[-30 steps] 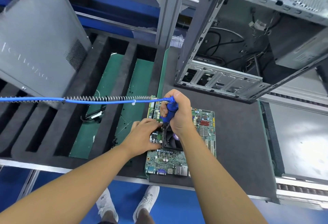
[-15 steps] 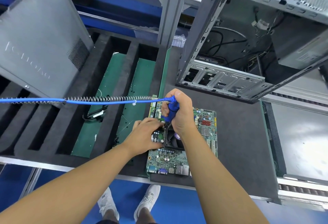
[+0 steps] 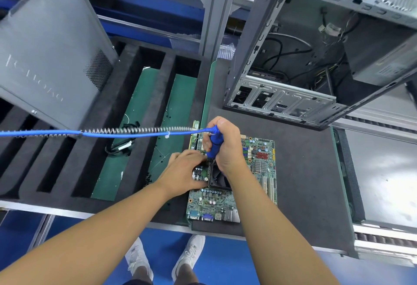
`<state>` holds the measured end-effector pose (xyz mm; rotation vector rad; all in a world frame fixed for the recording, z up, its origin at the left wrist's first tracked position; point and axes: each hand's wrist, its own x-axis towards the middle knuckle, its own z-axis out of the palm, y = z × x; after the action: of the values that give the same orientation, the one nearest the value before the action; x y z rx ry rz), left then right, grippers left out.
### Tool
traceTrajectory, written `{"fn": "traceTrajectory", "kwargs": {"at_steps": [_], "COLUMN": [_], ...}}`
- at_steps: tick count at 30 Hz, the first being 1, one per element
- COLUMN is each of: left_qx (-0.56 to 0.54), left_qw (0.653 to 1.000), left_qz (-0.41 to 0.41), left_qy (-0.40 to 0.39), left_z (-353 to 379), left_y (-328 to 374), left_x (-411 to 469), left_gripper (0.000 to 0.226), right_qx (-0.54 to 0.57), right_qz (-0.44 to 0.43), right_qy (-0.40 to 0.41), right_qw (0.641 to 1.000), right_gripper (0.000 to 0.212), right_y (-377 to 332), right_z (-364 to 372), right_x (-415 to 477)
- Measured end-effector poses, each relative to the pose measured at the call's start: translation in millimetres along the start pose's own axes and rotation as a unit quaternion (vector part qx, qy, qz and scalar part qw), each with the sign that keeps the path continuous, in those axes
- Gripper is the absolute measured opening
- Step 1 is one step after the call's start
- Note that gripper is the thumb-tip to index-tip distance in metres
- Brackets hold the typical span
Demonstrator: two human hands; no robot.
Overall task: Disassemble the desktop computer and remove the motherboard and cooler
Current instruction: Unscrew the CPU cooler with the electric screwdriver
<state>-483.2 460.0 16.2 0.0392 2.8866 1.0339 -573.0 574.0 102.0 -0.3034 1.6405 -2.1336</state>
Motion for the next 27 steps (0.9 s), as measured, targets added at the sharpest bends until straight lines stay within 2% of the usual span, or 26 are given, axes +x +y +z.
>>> {"fn": "traceTrajectory", "kwargs": {"at_steps": [3,9,15,27], "left_qx": [-0.001,-0.003,-0.006,-0.017], "left_qw": [1.0,1.0,1.0,1.0], "left_qz": [-0.002,-0.003,-0.002,-0.004], "left_qy": [-0.009,-0.007,-0.002,0.003], "left_z": [-2.0,0.1,1.1,4.8], "left_y": [1.5,0.0,-0.8,-3.8], "left_x": [0.3,0.1,0.2,-0.6], "left_gripper": [0.062,0.073,0.067,0.076], "right_qx": [0.005,0.024,0.019,0.006], "right_qz": [0.009,-0.014,-0.013,-0.008], "right_qy": [0.004,0.001,0.001,0.008], "right_qw": [1.0,1.0,1.0,1.0], "right_gripper": [0.025,0.025,0.025,0.025], "right_y": [6.4,-6.6,-14.7,-15.9], "right_z": [-2.0,0.3,7.2,4.9], "right_x": [-7.7,-4.9,-0.6,0.5]}}
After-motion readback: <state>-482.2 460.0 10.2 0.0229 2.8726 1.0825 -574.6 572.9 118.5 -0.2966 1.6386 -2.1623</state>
